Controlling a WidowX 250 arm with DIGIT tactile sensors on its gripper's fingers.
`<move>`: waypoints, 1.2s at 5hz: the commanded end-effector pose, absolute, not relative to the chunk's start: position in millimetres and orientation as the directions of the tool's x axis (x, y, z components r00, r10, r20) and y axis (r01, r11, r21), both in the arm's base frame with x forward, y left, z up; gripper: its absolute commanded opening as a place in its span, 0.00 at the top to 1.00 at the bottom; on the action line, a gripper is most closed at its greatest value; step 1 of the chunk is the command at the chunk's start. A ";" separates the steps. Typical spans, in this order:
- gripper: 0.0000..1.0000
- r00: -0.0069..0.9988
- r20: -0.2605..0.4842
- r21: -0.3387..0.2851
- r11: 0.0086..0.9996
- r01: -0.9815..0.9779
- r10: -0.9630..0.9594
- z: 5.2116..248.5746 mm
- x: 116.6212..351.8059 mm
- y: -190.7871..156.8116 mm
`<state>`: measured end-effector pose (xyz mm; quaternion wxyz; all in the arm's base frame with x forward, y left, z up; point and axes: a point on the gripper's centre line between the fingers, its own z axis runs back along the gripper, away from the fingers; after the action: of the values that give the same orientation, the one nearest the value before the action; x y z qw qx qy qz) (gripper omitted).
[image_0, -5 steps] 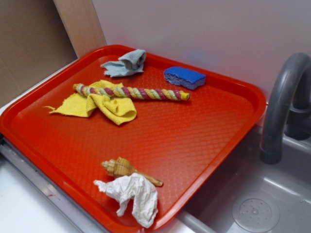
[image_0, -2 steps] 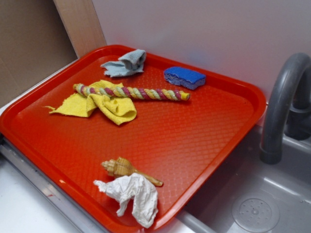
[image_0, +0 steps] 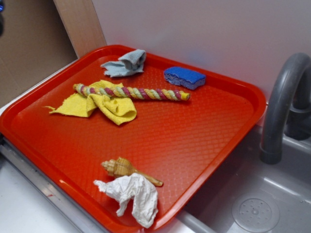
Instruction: Grab the shell.
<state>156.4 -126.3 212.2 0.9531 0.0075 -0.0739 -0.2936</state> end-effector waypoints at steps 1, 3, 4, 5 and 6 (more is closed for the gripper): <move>0.00 0.597 0.195 0.069 0.618 0.783 -0.778 209.8 148.5 -211.8; 0.00 0.483 0.108 0.056 0.490 0.870 -0.869 174.4 138.7 -262.2; 0.00 0.447 0.032 0.041 0.448 0.893 -0.894 146.5 134.5 -278.4; 0.00 0.424 0.005 0.048 0.424 0.905 -0.906 125.9 132.6 -287.2; 0.00 0.380 -0.016 0.040 0.379 0.924 -0.925 107.3 128.7 -299.7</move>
<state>142.3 -293.9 88.3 0.8358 0.0405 0.0260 -0.5469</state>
